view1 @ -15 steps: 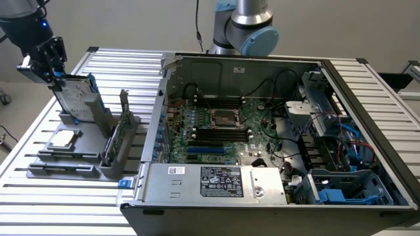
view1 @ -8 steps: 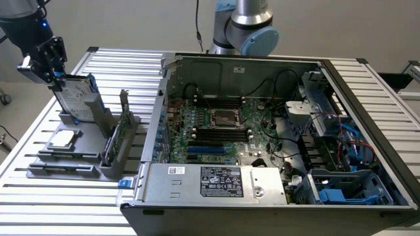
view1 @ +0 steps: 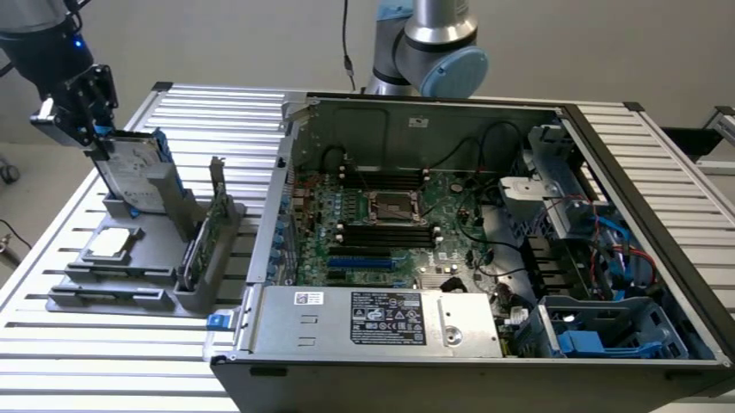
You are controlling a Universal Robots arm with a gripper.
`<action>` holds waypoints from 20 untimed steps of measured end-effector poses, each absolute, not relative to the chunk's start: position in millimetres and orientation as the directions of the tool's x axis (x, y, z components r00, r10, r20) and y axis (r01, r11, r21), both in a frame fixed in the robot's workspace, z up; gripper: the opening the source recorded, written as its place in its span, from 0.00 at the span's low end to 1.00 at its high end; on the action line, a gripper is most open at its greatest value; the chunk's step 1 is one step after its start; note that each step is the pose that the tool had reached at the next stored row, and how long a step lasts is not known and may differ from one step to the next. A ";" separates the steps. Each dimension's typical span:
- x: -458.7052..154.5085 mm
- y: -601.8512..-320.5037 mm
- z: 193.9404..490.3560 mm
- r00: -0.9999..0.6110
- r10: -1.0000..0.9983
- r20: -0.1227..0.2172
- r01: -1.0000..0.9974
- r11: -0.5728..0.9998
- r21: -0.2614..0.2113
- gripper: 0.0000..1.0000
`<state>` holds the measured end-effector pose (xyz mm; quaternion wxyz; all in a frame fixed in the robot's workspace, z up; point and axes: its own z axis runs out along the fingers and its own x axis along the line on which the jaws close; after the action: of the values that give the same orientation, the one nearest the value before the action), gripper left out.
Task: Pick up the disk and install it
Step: 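Pick up the disk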
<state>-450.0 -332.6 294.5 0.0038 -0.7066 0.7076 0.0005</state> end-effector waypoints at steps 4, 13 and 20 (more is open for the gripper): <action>-450.0 -332.6 294.1 -0.007 -1.000 -0.008 -1.000 0.007 -0.005 0.45; -450.0 -332.6 293.0 -0.013 -1.000 -0.009 -1.000 0.013 -0.005 0.43; -450.0 -333.5 292.8 -0.016 -1.000 -0.012 -1.000 0.016 -0.005 0.33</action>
<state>-450.0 -333.5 292.8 0.0060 -0.7014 0.7127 0.0026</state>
